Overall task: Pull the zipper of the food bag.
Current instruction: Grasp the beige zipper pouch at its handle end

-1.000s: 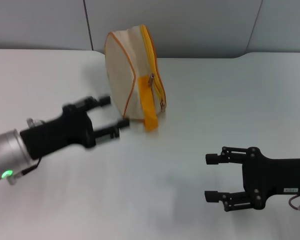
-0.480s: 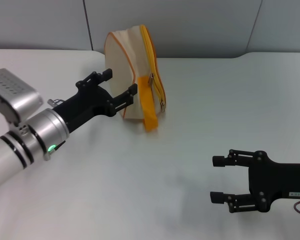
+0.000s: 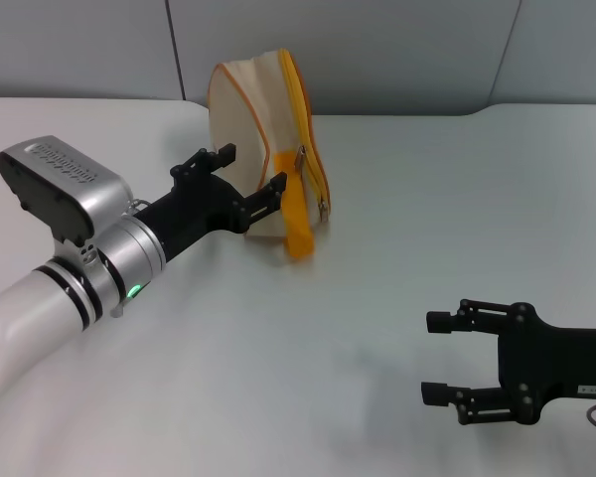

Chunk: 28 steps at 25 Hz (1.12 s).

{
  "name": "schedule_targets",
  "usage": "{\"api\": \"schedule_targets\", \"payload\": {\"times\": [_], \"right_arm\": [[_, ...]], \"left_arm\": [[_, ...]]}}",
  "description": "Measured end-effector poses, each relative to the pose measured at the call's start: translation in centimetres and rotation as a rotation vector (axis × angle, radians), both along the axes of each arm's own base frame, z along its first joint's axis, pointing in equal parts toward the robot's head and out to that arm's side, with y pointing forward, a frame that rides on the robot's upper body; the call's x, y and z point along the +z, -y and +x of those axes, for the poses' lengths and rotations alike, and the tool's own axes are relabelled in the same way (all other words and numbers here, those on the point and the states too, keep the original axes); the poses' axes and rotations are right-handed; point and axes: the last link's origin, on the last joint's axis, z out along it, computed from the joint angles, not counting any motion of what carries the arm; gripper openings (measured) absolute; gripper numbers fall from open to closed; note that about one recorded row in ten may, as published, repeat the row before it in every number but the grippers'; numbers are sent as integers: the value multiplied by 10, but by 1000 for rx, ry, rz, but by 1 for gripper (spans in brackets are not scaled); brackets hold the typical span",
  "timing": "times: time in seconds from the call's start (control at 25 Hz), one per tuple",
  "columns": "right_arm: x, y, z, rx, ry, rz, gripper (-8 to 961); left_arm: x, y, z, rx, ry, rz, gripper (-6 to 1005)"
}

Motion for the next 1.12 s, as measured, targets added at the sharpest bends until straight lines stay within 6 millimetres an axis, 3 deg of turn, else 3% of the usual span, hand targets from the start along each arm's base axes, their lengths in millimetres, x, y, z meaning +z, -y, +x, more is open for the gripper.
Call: {"api": "schedule_targets", "payload": {"times": [0.32,0.68,0.88,1.12], "right_arm": [[0,1,-1,4,-6,-5,783],[0,1,-1,6,-8,-7,780],[1,3,-2,9,-15,-12,779],[3,3,-2,11,-28,-6,777]], "left_arm": [[-12,0,1,29,-50,1,708],[-10,-4,-1,70,-31,17,693],[-8,-4,-5,109,-2,13,457],[-4,-2,-10,126,34,-20,282]]}}
